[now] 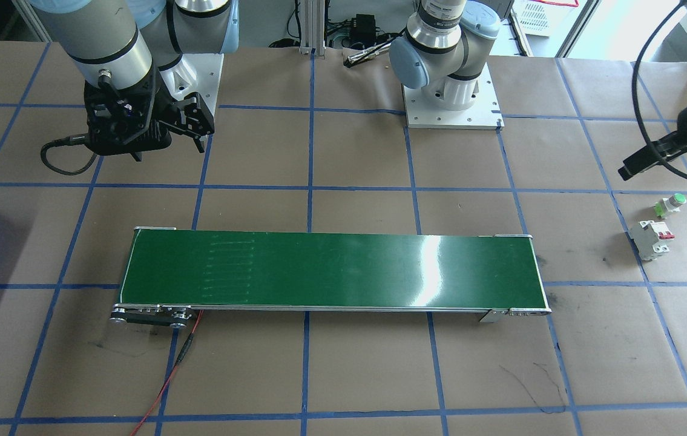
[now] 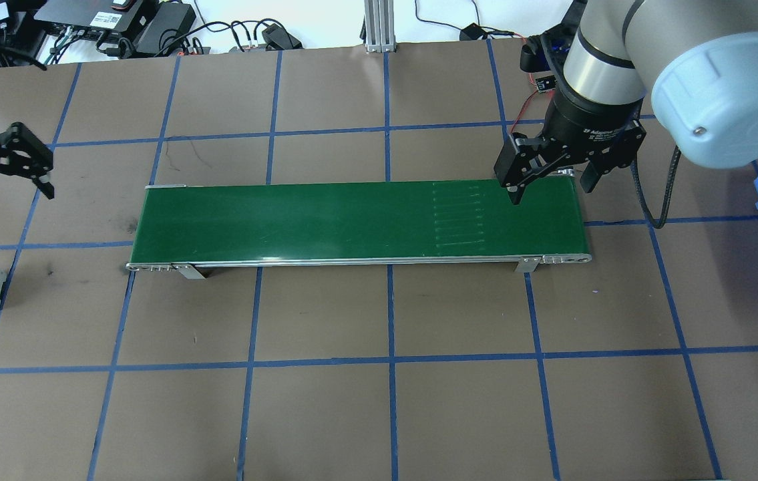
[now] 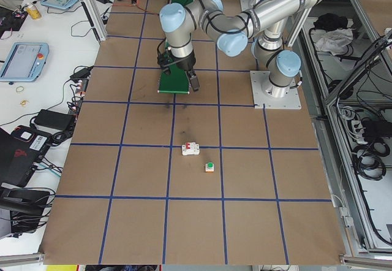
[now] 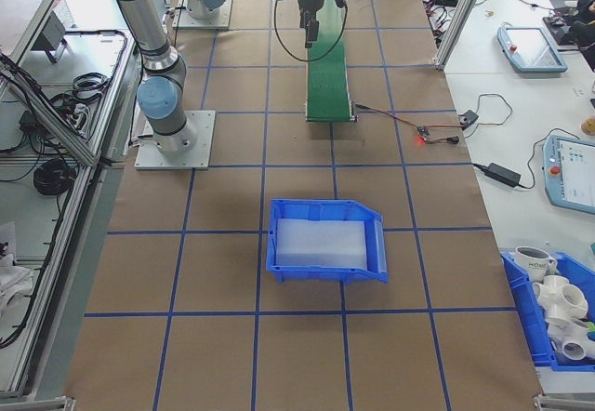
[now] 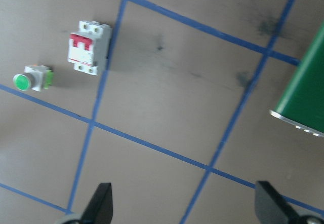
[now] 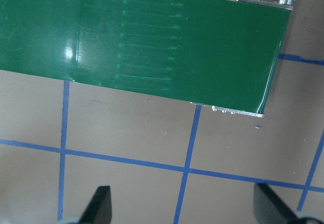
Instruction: Move button from left to right
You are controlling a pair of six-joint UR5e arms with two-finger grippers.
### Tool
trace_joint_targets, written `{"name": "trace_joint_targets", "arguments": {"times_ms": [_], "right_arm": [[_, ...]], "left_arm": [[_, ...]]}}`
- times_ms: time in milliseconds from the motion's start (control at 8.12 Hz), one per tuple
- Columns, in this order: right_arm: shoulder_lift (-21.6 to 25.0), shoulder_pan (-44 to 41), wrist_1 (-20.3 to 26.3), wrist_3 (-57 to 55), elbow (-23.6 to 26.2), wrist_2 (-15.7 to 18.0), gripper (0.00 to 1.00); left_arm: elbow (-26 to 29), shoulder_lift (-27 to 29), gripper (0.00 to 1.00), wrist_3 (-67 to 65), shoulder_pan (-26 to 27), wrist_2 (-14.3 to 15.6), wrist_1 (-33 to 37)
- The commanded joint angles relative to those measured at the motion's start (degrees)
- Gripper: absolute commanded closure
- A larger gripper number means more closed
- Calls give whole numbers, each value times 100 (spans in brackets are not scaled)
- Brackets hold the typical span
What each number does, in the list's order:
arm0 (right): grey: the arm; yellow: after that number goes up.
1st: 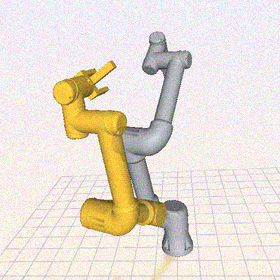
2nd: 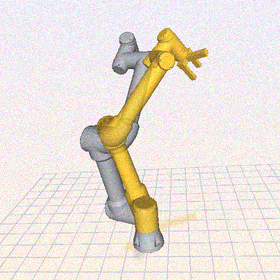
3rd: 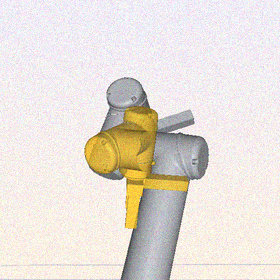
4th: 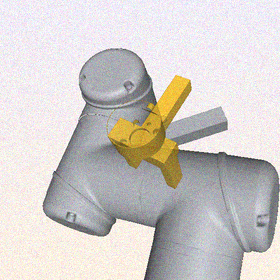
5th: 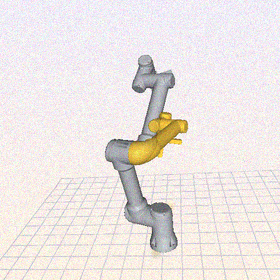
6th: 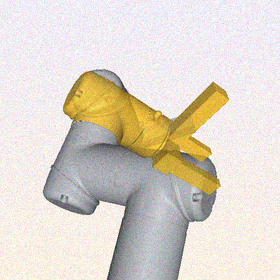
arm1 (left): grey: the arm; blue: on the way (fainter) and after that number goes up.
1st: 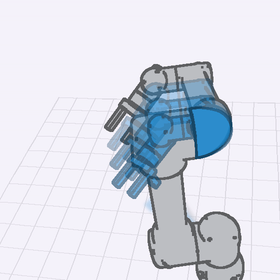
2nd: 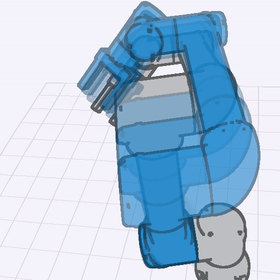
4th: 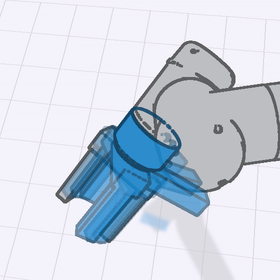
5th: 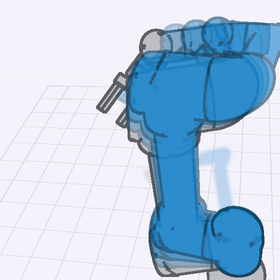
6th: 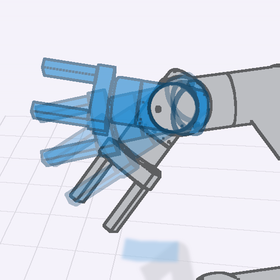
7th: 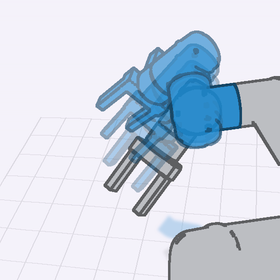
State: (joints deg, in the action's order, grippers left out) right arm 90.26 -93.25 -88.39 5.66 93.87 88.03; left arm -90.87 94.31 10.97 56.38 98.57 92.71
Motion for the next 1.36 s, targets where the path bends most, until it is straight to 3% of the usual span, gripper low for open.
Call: {"name": "trace_joint_targets", "arguments": {"times_ms": [0,246,493,616,739,1232], "right_arm": [[0,0,6,-12,0,-5,0],[0,0,6,-12,0,-5,0],[0,0,-2,-12,0,-5,0],[0,0,6,-12,0,-5,0],[0,0,6,-12,0,-5,0],[0,0,6,-12,0,-5,0]], "left_arm": [[43,587,0,1927,-1408,435,-884],[-18,1131,0,2654,-1934,426,-1797],[43,1562,0,3531,-2603,435,-2020],[-44,1782,0,3891,-2667,331,-2203],[-54,1967,0,4269,-2693,95,-2831],[-606,1986,0,4923,-2799,-56,-3144]]}}
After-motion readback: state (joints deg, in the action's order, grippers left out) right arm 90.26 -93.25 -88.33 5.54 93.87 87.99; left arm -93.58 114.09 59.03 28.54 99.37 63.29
